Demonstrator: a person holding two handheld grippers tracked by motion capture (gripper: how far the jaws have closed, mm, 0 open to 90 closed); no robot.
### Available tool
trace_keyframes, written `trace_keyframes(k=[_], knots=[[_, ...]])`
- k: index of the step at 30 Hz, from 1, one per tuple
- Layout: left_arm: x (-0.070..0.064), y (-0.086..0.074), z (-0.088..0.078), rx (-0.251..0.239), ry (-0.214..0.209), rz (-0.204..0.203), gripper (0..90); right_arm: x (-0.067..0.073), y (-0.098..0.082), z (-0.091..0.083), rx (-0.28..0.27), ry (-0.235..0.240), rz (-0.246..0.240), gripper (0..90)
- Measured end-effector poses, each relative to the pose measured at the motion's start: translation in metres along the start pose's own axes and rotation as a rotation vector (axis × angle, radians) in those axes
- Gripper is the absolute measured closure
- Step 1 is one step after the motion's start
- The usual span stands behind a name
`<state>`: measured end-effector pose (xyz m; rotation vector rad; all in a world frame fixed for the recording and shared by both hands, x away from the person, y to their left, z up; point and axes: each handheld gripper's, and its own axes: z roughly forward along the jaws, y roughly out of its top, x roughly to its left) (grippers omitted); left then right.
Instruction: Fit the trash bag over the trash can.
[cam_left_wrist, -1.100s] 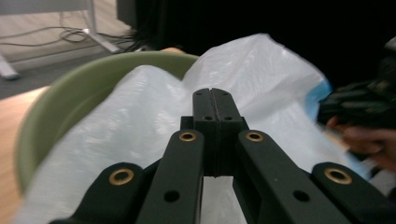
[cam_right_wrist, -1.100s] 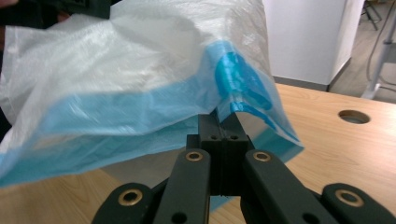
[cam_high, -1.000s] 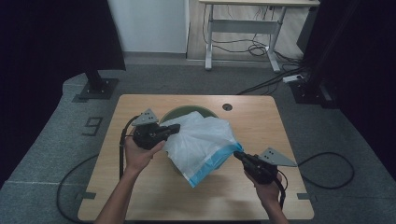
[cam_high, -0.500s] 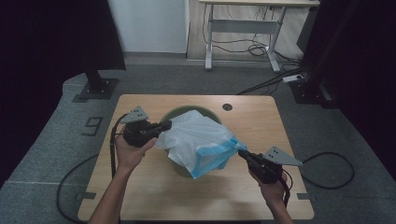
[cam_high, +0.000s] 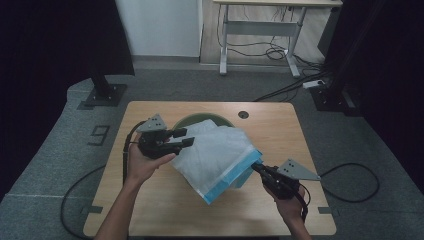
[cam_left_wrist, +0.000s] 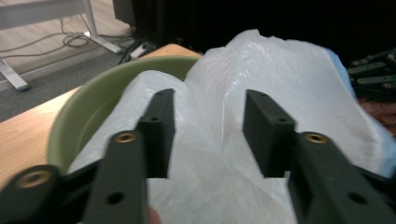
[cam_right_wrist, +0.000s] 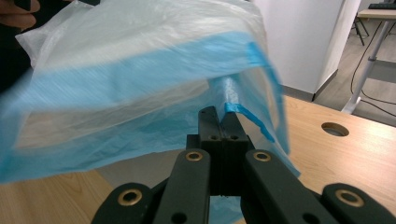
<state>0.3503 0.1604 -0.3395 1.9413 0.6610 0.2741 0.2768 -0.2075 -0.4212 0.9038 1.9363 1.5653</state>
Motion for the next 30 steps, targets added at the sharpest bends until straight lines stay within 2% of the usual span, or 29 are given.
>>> trace_keyframes(k=[5,8,10,11,14,15,20,25,26,27,28,30], knots=[[-0.003,-0.001,0.01,0.025,-0.014,0.003,44.8,0.0,-0.001,0.0,0.001,0.003,0.001,89.0],[-0.005,-0.003,0.015,0.038,-0.016,0.005,49.8,-0.001,-0.001,-0.001,-0.003,0.004,0.007,88.9],[-0.005,-0.004,0.017,0.051,-0.027,-0.001,61.1,-0.001,-0.002,-0.002,-0.004,0.003,0.008,89.0],[-0.005,-0.004,0.019,0.054,-0.039,-0.008,74.5,-0.001,-0.003,-0.002,-0.005,0.003,0.01,88.9],[-0.005,-0.005,0.018,0.037,-0.037,-0.017,87.5,-0.001,-0.003,-0.002,-0.004,0.001,0.011,88.9],[-0.004,-0.005,0.016,0.013,-0.029,-0.028,89.4,-0.002,-0.004,-0.003,-0.003,-0.001,0.014,88.9],[-0.002,-0.006,0.009,-0.034,0.008,-0.039,89.7,-0.003,-0.004,-0.003,-0.003,-0.003,0.016,88.9],[0.001,-0.008,0.003,-0.051,0.033,-0.038,89.8,-0.004,-0.004,-0.003,-0.001,-0.007,0.016,88.9],[0.003,-0.008,-0.002,-0.074,0.053,-0.042,89.8,-0.006,-0.003,-0.003,0.002,-0.014,0.015,88.9],[0.003,-0.008,-0.002,-0.074,0.053,-0.042,89.8,-0.006,-0.003,-0.003,0.002,-0.014,0.015,88.9],[0.006,-0.009,-0.009,-0.107,0.084,-0.045,89.8,-0.008,-0.001,-0.003,0.004,-0.022,0.011,88.9],[0.01,-0.011,-0.017,-0.133,0.113,-0.042,89.9,-0.01,0.002,-0.004,0.006,-0.029,0.011,88.9]])
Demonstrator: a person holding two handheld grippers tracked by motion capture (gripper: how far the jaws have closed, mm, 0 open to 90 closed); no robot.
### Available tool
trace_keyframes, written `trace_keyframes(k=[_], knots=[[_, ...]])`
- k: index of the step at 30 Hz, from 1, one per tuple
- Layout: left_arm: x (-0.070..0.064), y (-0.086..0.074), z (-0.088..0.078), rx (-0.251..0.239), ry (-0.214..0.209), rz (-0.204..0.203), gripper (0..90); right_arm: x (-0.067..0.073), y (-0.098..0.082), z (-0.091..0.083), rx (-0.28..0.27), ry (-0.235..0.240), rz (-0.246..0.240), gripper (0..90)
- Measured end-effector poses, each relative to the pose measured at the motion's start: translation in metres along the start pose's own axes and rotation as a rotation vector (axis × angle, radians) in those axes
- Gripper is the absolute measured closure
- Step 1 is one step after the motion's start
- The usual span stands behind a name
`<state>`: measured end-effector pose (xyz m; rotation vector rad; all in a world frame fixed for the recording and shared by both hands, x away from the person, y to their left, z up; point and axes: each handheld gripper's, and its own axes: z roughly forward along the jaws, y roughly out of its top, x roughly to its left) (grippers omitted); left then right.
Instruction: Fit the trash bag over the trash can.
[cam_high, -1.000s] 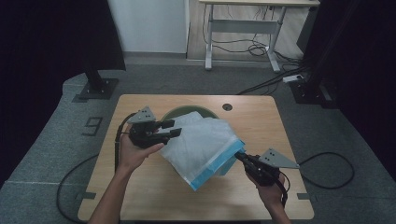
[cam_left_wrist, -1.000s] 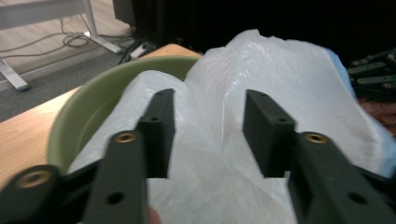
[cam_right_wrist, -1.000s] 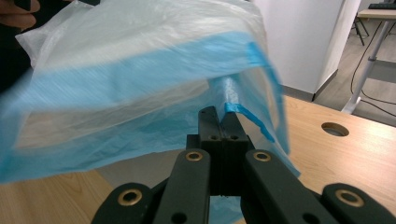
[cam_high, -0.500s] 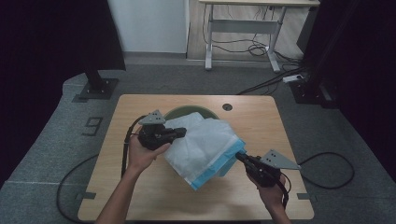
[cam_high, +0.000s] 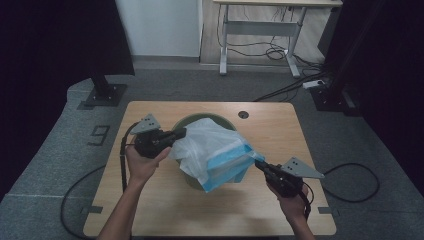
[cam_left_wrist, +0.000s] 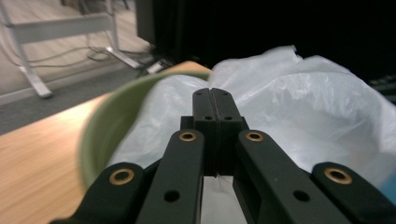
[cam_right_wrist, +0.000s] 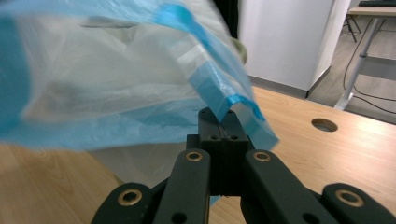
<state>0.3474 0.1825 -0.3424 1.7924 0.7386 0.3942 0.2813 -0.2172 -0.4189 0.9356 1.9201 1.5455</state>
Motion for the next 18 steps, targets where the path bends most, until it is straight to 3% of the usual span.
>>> trace_keyframes(k=[3,6,12,14,18], knots=[[0.007,-0.001,-0.007,-0.024,0.029,-0.004,89.9,-0.002,0.004,0.0,0.002,-0.007,-0.007,88.9],[0.023,-0.005,-0.02,-0.063,0.037,-0.05,89.9,-0.008,0.016,0.002,0.013,-0.034,-0.03,89.0],[0.026,-0.01,-0.026,-0.083,0.035,-0.063,89.9,-0.007,0.035,0.006,0.002,-0.047,-0.06,89.0],[0.028,-0.011,-0.03,-0.103,0.028,-0.068,89.9,-0.003,0.05,0.003,-0.03,-0.064,-0.087,88.9],[0.028,-0.009,-0.033,-0.122,0.011,-0.078,89.9,-0.002,0.063,0.0,-0.058,-0.073,-0.096,88.9]])
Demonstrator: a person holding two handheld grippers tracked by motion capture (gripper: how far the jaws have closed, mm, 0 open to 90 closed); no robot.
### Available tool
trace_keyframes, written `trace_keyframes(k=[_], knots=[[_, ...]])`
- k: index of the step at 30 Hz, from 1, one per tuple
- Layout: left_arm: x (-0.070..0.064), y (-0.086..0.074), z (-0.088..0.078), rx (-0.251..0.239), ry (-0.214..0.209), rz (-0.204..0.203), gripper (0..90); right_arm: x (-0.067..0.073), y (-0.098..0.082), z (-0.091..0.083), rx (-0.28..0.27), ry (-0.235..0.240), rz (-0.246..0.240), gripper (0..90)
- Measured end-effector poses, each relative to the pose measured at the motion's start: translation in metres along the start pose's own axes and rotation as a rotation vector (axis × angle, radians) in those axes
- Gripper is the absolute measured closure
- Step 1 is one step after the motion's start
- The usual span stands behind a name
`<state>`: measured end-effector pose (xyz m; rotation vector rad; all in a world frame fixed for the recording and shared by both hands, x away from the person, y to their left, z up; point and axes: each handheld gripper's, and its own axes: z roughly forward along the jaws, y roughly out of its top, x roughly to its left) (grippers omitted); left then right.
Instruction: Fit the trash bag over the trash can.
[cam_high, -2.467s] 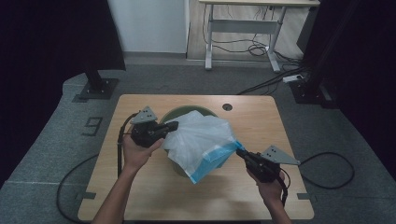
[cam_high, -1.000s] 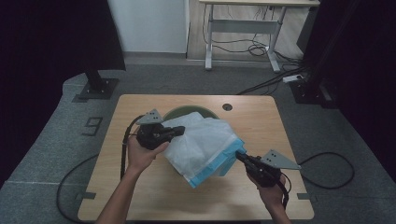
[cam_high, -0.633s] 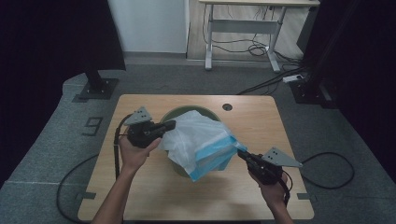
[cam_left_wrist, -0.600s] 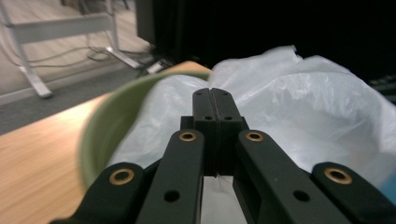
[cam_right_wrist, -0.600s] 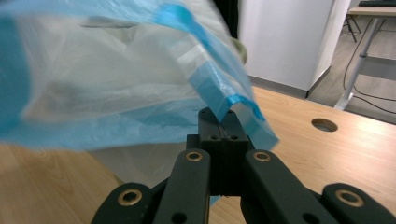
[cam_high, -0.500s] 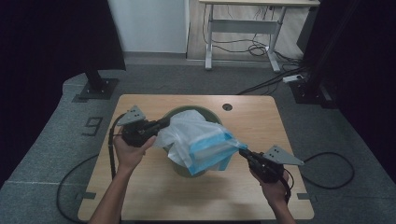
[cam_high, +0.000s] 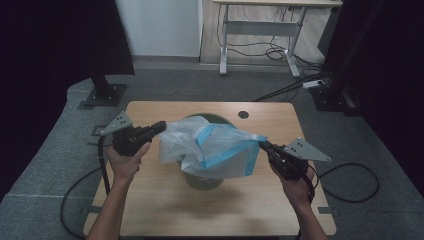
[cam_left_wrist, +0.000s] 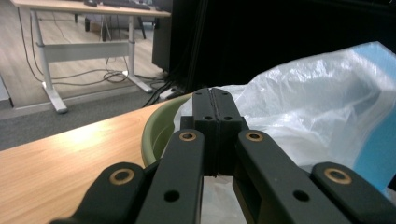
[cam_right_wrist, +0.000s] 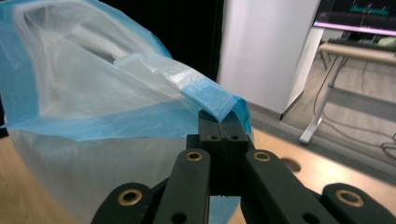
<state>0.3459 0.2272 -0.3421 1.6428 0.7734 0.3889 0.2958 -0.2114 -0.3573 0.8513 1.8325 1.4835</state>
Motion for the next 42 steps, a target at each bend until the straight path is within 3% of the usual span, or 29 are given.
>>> trace_keyframes(k=[1,5,8,15,23,26,32,35,37,42], knots=[[0.0,0.0,0.0,0.001,0.0,0.002,89.9,0.001,0.007,-0.001,-0.011,-0.003,-0.002,89.0],[0.0,-0.005,-0.003,0.009,0.001,0.0,89.9,0.005,0.007,0.0,-0.01,0.002,-0.008,88.9],[0.0,-0.012,-0.005,0.02,0.006,-0.001,89.9,0.007,-0.001,0.001,-0.002,0.011,-0.005,88.9],[0.0,-0.031,-0.005,0.049,0.016,-0.002,89.8,0.009,-0.025,0.004,0.011,0.047,0.054,88.9],[0.003,-0.055,-0.012,0.075,0.003,-0.021,89.9,0.028,-0.051,-0.016,0.005,0.115,0.08,88.8],[0.002,-0.064,-0.015,0.093,0.013,-0.011,89.8,0.044,-0.067,-0.02,0.038,0.162,0.07,88.8],[0.009,-0.082,-0.017,0.118,0.021,-0.045,89.8,0.054,-0.084,-0.012,0.084,0.2,0.081,88.8],[0.012,-0.088,-0.013,0.134,0.025,-0.056,89.9,0.057,-0.093,-0.004,0.114,0.21,0.087,88.8],[0.011,-0.09,-0.009,0.154,0.034,-0.045,89.8,0.058,-0.101,0.004,0.144,0.187,0.064,88.9],[0.011,-0.09,-0.004,0.162,0.034,-0.045,89.8,0.058,-0.114,0.015,0.184,0.197,0.086,88.9]])
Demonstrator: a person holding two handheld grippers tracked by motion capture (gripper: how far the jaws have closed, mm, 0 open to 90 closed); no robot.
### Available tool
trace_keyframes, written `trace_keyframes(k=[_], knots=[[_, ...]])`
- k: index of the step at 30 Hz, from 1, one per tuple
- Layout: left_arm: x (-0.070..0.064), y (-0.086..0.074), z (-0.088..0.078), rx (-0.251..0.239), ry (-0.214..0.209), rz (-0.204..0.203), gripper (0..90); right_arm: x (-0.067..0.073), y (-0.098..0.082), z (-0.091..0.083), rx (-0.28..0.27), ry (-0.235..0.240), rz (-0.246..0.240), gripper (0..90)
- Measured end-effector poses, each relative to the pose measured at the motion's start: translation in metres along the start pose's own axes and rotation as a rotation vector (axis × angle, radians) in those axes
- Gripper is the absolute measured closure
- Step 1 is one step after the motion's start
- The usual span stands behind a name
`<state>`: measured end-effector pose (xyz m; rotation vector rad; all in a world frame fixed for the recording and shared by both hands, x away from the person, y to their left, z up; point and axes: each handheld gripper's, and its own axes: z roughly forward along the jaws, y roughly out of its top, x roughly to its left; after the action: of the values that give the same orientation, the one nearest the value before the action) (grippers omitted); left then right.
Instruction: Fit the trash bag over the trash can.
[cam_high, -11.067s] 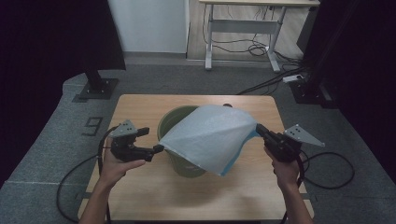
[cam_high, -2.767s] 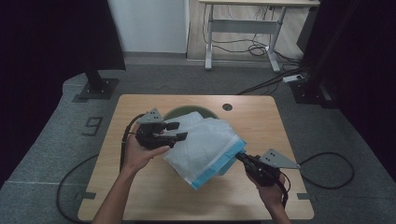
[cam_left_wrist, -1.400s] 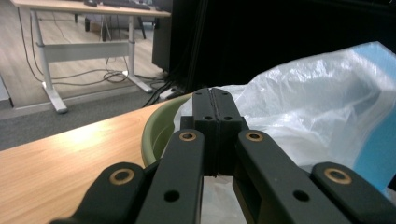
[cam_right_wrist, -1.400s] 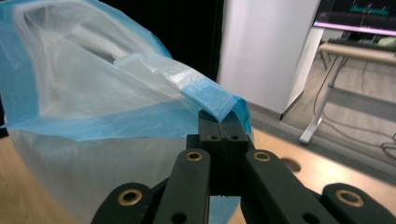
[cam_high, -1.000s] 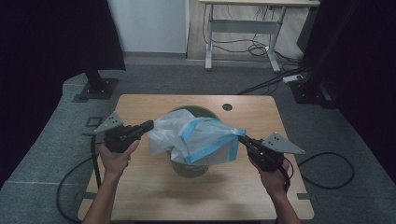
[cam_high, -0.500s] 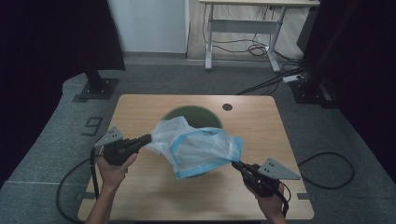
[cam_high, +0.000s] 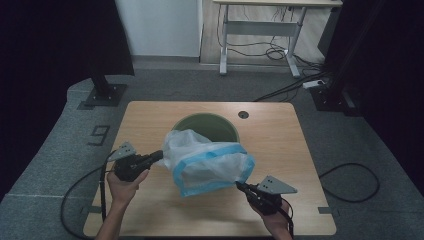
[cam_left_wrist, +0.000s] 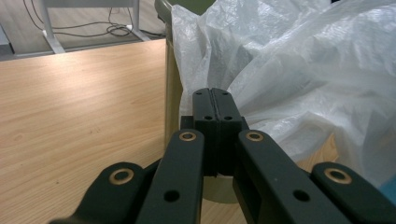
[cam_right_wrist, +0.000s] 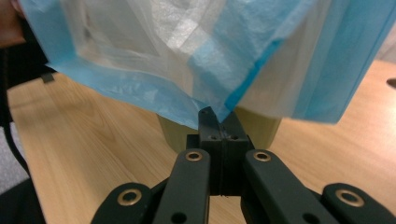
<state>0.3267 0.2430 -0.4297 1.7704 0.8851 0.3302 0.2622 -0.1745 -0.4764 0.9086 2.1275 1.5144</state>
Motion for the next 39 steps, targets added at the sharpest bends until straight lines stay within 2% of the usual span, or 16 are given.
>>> trace_keyframes(k=[4,7,11,12,14,19,22,24,30,33,34,35,36,37,38,39], knots=[[-0.001,0.002,0.003,0.008,0.003,-0.014,89.8,-0.002,-0.004,0.009,0.005,-0.011,0.007,88.9],[-0.005,0.006,-0.002,0.004,-0.023,-0.006,89.6,-0.003,-0.005,0.014,0.009,-0.011,0.018,88.8],[-0.015,0.014,-0.014,-0.029,-0.023,0.015,71.8,0.0,-0.002,0.013,-0.013,-0.011,0.013,88.8],[-0.021,0.02,-0.02,-0.026,-0.029,0.033,63.1,0.0,0.001,0.01,-0.027,-0.014,0.016,88.8],[-0.024,0.023,-0.024,-0.029,-0.03,0.044,57.6,0.0,0.003,0.008,-0.033,-0.018,0.013,88.8],[-0.036,0.035,-0.034,-0.049,-0.059,0.067,48.1,-0.002,0.004,0.004,-0.033,-0.025,0.008,88.8],[-0.041,0.038,-0.035,-0.045,-0.073,0.076,45.1,-0.002,0.004,0.003,-0.033,-0.027,0.009,88.8],[-0.047,0.043,-0.032,-0.025,-0.075,0.095,41.9,-0.003,0.005,0.003,-0.035,-0.028,0.008,88.8],[-0.054,0.055,-0.022,-0.008,-0.069,0.126,37.2,-0.001,0.006,0.005,-0.026,-0.025,-0.002,88.8],[-0.055,0.063,-0.015,0.002,-0.059,0.136,38.5,0.0,0.006,0.006,-0.024,-0.027,-0.007,88.8],[-0.055,0.064,-0.013,0.003,-0.057,0.136,43.3,0.0,0.006,0.006,-0.022,-0.027,-0.01,88.8],[-0.054,0.066,-0.011,0.006,-0.056,0.139,49.8,0.0,0.006,0.006,-0.023,-0.028,-0.012,88.8],[-0.054,0.067,-0.008,0.013,-0.064,0.134,67.6,0.0,0.006,0.006,-0.024,-0.028,-0.015,88.8],[-0.053,0.068,-0.007,0.019,-0.074,0.129,67.6,0.0,0.006,0.006,-0.024,-0.028,-0.015,88.8],[-0.051,0.069,-0.005,0.023,-0.088,0.122,80.6,0.001,0.006,0.005,-0.022,-0.025,-0.017,88.8],[-0.05,0.069,-0.004,0.021,-0.091,0.111,85.0,0.002,0.005,0.004,-0.022,-0.021,-0.019,88.8]])
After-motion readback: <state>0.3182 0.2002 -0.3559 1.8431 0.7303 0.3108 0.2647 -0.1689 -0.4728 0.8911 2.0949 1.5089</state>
